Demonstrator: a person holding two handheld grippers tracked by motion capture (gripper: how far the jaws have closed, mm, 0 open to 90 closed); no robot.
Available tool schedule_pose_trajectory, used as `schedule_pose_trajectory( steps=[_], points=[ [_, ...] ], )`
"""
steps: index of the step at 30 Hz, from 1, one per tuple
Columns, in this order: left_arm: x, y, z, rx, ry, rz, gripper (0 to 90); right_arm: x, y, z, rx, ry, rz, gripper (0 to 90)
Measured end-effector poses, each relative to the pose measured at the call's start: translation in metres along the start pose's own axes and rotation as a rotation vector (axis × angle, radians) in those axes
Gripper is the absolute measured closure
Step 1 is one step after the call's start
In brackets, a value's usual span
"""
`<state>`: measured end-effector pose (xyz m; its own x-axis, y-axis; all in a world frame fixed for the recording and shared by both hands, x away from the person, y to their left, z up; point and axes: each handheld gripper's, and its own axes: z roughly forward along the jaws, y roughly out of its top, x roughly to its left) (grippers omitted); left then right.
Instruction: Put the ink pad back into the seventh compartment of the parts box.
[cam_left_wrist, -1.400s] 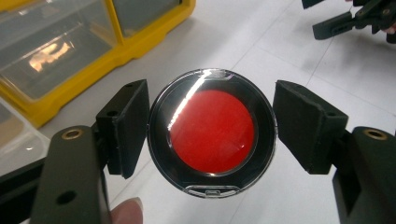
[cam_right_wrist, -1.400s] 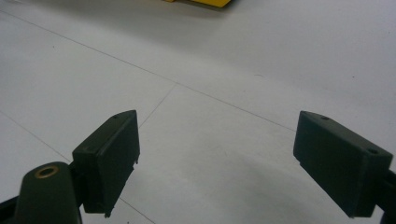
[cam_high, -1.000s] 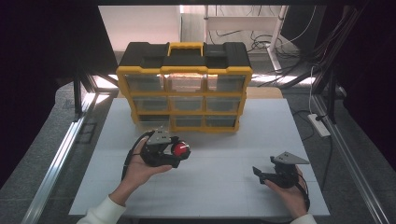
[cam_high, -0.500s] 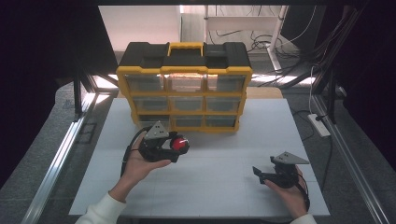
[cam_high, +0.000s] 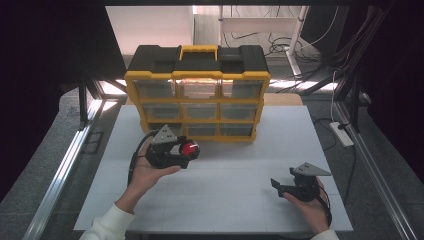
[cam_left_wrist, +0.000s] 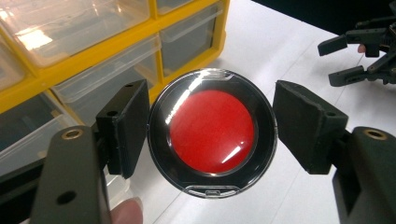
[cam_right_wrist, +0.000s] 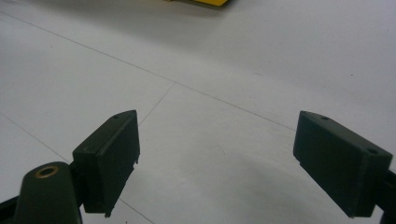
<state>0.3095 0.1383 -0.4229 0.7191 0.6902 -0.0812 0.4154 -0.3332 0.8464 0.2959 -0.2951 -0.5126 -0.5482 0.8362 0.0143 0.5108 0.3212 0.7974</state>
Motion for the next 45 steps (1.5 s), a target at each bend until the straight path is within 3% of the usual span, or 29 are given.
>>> schedule_pose_trajectory(
  steps=[13,25,45],
  points=[
    [0.011,0.002,-0.005,-0.018,0.021,-0.025,29.6,0.000,0.000,0.000,0.002,0.002,0.004,14.8],
    [0.028,0.001,-0.017,-0.043,0.076,-0.054,29.6,0.000,0.000,-0.001,0.001,-0.001,0.010,14.9],
    [0.055,-0.008,-0.020,-0.031,0.148,-0.108,29.6,-0.001,0.000,-0.001,0.002,-0.005,0.008,14.8]
  ],
)
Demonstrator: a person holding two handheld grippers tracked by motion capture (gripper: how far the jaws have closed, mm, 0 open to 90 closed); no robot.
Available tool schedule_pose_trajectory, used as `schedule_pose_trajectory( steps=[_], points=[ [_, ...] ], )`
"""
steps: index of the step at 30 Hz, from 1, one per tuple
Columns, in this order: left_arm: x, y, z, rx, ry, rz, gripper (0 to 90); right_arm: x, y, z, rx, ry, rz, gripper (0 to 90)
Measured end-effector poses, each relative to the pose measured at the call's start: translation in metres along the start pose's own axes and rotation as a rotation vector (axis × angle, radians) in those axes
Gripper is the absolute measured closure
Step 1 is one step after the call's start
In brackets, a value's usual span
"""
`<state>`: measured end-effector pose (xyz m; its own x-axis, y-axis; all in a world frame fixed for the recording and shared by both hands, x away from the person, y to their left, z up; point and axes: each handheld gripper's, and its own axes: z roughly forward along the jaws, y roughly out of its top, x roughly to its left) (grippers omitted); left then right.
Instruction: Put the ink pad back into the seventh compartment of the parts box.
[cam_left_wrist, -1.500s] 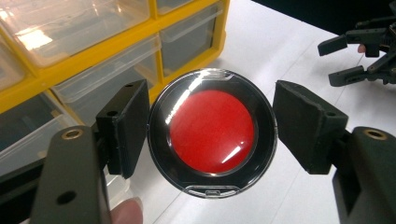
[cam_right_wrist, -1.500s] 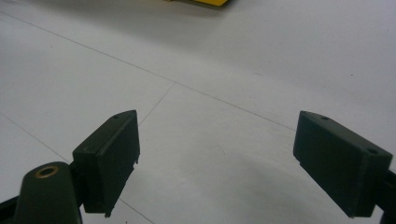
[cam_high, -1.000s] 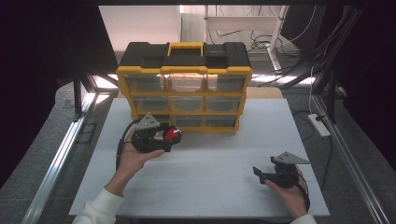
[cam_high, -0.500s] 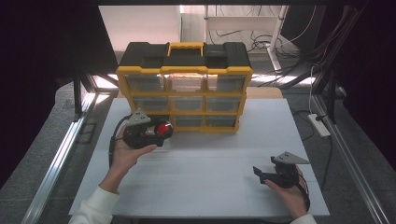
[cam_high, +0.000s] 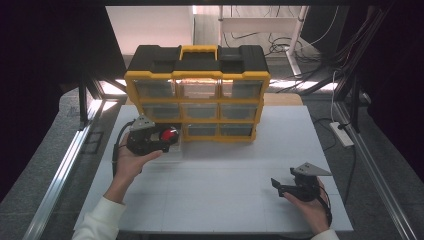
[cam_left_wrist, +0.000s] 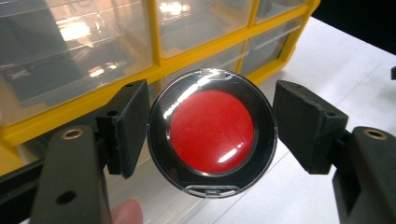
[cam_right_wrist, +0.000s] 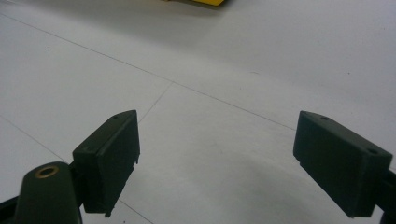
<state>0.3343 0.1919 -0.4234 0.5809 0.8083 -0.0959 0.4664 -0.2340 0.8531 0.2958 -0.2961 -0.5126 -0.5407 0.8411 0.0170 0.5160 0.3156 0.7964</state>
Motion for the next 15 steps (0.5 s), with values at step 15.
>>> schedule_pose_trajectory(
  steps=[15],
  points=[
    [0.016,-0.005,0.005,0.021,0.042,-0.026,29.6,0.000,0.000,0.000,0.003,0.002,0.005,14.8]
  ],
)
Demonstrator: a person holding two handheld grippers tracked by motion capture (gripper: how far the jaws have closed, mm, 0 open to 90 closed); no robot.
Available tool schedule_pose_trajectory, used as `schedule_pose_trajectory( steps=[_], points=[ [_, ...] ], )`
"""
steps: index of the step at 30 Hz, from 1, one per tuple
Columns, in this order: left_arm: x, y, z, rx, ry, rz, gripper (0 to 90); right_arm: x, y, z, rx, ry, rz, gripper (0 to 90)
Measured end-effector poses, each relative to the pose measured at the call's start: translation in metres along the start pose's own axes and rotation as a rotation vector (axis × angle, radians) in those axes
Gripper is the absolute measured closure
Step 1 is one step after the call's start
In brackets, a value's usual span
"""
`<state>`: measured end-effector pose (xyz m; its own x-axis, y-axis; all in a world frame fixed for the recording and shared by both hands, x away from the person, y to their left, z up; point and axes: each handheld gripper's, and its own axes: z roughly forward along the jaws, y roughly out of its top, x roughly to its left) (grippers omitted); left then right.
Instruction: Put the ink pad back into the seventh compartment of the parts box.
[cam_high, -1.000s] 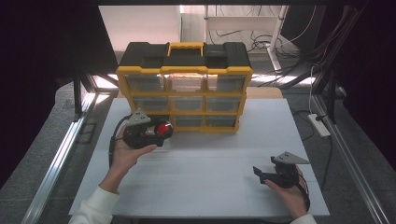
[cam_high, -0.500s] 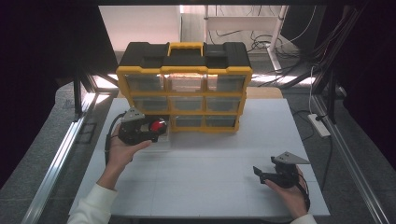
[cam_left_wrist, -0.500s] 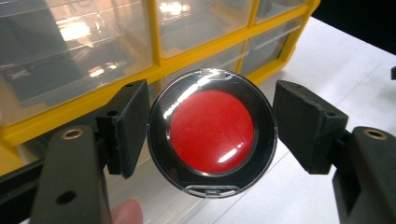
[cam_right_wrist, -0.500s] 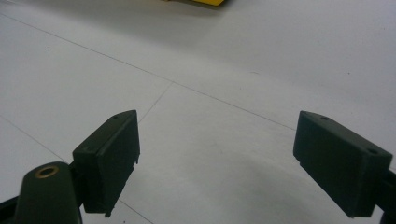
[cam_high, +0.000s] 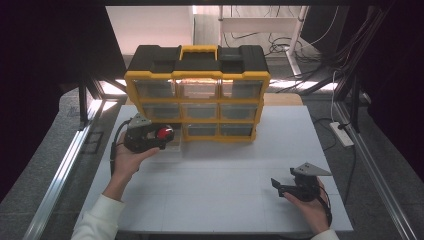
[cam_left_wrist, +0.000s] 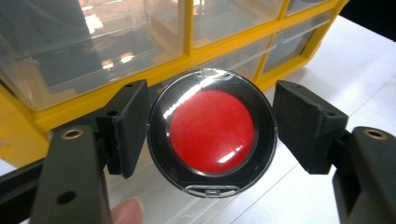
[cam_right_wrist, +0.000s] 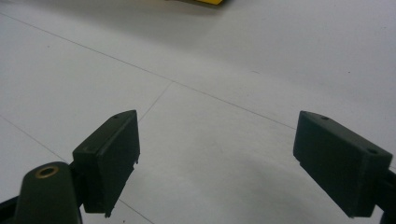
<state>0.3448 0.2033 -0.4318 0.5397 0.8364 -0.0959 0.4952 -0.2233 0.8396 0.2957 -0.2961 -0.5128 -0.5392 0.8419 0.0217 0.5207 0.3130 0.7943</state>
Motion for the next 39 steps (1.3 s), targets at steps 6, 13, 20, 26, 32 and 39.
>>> schedule_pose_trajectory(
  steps=[6,13,20,26,32,39],
  points=[
    [0.005,-0.001,0.003,0.006,0.019,-0.007,29.6,0.000,0.000,0.000,0.001,-0.001,-0.001,14.8],
    [0.010,-0.004,0.013,0.035,0.035,-0.010,29.6,0.000,0.000,0.000,0.003,-0.001,-0.002,14.8],
    [0.012,-0.004,0.017,0.046,0.039,-0.012,29.6,-0.001,-0.001,0.000,0.004,-0.005,-0.001,14.9],
    [0.011,-0.005,0.020,0.054,0.041,-0.006,29.6,0.000,-0.001,0.000,0.005,-0.004,-0.003,14.9],
    [0.011,-0.005,0.020,0.052,0.045,-0.006,29.6,-0.001,-0.001,0.000,0.006,-0.004,-0.002,14.9],
    [0.010,-0.006,0.022,0.048,0.036,-0.006,28.0,-0.001,-0.001,0.000,0.005,-0.005,-0.002,14.9]
  ],
)
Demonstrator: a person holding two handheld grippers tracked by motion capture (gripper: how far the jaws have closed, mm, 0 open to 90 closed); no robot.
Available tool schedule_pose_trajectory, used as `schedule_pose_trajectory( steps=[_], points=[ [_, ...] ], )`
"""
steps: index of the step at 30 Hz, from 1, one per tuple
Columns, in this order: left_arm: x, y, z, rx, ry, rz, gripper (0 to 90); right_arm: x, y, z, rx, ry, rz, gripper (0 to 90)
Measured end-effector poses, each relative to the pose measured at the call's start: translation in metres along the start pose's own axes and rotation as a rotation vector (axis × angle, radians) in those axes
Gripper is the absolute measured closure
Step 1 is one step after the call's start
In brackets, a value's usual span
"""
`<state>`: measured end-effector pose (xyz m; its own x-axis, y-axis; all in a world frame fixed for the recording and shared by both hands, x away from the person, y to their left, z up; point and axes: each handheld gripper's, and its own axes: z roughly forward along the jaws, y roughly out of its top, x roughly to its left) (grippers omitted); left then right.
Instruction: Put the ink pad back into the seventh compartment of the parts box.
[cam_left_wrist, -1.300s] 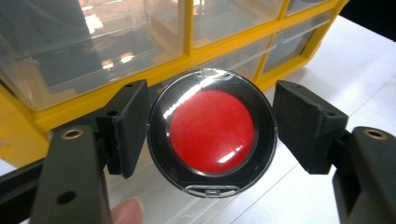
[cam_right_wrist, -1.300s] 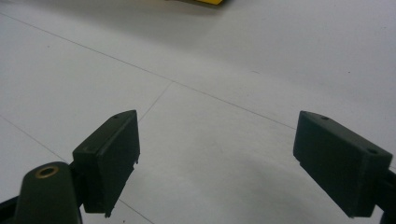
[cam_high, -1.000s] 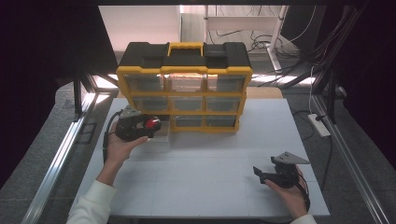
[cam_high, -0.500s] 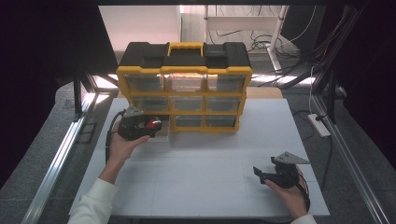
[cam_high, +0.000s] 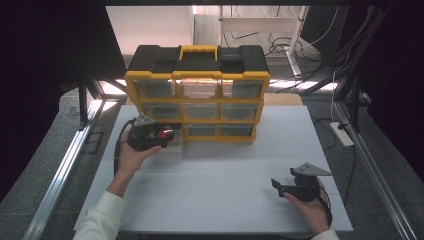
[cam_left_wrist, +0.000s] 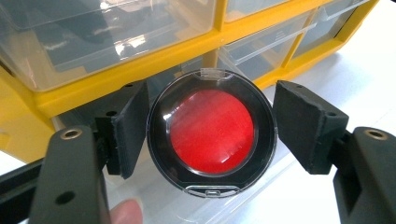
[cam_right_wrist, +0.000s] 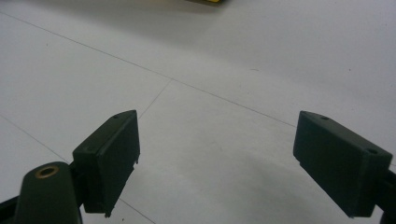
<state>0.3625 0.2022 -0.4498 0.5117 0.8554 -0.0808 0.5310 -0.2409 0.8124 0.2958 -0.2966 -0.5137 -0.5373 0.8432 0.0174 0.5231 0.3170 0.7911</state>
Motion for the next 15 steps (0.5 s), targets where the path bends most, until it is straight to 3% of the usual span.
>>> schedule_pose_trajectory(
  steps=[5,15],
  points=[
    [-0.0021,0.0012,-0.0027,-0.014,-0.016,-0.010,19.5,-0.0001,-0.0001,-0.0003,-0.003,0.006,0.002,14.9],
    [-0.0083,0.0020,-0.0061,-0.023,-0.045,-0.002,18.4,-0.0002,-0.0003,-0.0006,-0.003,0.004,0.001,14.9]
  ],
)
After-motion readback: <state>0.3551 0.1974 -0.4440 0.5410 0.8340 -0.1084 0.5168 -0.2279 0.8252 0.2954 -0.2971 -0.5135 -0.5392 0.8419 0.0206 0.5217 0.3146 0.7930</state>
